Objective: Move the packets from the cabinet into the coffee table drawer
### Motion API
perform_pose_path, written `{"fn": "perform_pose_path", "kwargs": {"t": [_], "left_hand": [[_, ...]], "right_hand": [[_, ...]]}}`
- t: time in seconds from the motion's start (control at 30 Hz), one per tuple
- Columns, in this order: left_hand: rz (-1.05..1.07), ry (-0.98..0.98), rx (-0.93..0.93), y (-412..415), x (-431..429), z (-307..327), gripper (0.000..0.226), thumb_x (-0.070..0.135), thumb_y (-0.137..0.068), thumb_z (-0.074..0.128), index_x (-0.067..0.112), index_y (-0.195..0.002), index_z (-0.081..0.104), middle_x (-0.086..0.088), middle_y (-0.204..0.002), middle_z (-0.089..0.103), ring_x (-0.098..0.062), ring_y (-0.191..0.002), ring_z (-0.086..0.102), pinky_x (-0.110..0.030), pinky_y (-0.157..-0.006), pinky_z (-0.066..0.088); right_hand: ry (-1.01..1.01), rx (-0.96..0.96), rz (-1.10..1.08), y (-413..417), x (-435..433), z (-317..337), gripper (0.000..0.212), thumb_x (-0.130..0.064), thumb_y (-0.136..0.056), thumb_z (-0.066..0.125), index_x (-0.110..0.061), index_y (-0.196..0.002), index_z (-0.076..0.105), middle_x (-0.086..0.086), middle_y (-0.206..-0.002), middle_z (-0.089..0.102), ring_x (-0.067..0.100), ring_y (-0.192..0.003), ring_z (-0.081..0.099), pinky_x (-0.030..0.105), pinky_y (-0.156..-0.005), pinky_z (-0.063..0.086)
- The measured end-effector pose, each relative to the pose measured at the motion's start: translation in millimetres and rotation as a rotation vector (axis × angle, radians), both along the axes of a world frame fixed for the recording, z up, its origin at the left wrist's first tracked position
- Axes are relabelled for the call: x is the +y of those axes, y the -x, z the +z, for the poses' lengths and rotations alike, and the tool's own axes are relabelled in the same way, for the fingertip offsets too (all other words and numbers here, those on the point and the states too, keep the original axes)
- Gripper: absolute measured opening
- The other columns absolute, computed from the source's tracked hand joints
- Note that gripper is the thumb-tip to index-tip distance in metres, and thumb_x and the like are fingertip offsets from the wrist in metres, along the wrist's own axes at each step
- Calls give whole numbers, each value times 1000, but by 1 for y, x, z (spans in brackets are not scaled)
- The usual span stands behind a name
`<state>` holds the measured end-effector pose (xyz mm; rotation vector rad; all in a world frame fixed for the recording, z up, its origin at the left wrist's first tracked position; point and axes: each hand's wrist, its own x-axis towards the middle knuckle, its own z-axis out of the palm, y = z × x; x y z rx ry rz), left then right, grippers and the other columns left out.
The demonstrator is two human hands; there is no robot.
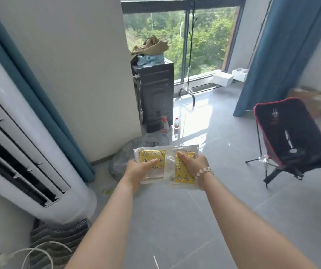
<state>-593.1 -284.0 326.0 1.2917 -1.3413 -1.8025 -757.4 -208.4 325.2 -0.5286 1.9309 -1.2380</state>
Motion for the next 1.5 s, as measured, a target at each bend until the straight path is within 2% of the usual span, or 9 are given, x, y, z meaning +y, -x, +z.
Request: {"fn": "perform_pose_path", "kwargs": {"t": [0.2,0.3,0.4,0.57,0.8,0.93,1.07,1.17,1.5], "left_hand": [[-189,-16,-22,105,32,-4,48,23,-70,81,4,-111,65,-11,-108,70,-29,-105,64,-47,-100,46],[-278,-2,-49,153,46,-7,41,21,-77,77,4,-111,62,-6,-108,67,-20,-98,62,-31,-86,48],[-368,-29,-59,200,63,-16,50,22,-76,78,5,-117,55,-4,-114,62,-20,-105,56,-33,-94,42],[-572,-61,-77,281,102,-19,19,14,-82,72,11,-99,63,1,-90,66,-14,-81,61,-31,-77,47],[-904,-63,-106,400,166,-25,21,11,-82,71,8,-102,66,-9,-93,71,-25,-85,68,-39,-83,55],[-1101,-61,-140,457,215,-29,27,15,-79,74,8,-105,66,-7,-95,71,-24,-89,68,-40,-85,55],[-1278,-46,-162,505,268,-32,22,15,-79,75,8,-97,65,-7,-89,70,-23,-82,67,-37,-80,55],[-1420,-60,-162,525,312,-28,7,7,-83,70,10,-84,63,-4,-77,67,-19,-69,64,-30,-63,52],[-1831,-71,-172,528,454,-32,16,8,-80,72,5,-95,65,-13,-91,68,-28,-80,65,-43,-86,51]], "right_hand": [[-1,20,-234,89,63,-13,48,-46,-78,71,-4,-100,64,9,-93,67,23,-76,64,33,-72,56],[4,-11,-352,118,94,-20,64,-46,-78,70,1,-120,58,14,-114,66,24,-89,65,32,-77,54],[-9,-28,-460,146,128,-26,83,-50,-78,69,1,-138,42,13,-131,57,27,-109,60,36,-93,51],[-59,-23,-641,198,183,-27,81,-52,-78,68,4,-133,47,12,-130,56,29,-113,58,35,-96,49],[-75,-55,-972,260,267,-31,82,-52,-81,66,5,-135,42,15,-134,51,31,-121,51,34,-96,42],[-102,-91,-1179,281,319,-33,76,-53,-80,66,5,-126,49,14,-122,57,30,-111,56,33,-88,45],[-113,-101,-1358,289,366,-31,50,-52,-82,65,-3,-80,55,7,-89,57,17,-74,55,28,-72,42],[-112,-93,-1501,289,400,-31,59,-58,-76,66,-3,-96,66,10,-98,67,24,-87,63,28,-71,45],[-137,-110,-1923,227,504,-25,55,-60,-78,64,-6,-90,63,4,-78,63,20,-72,58,27,-68,43]]}}
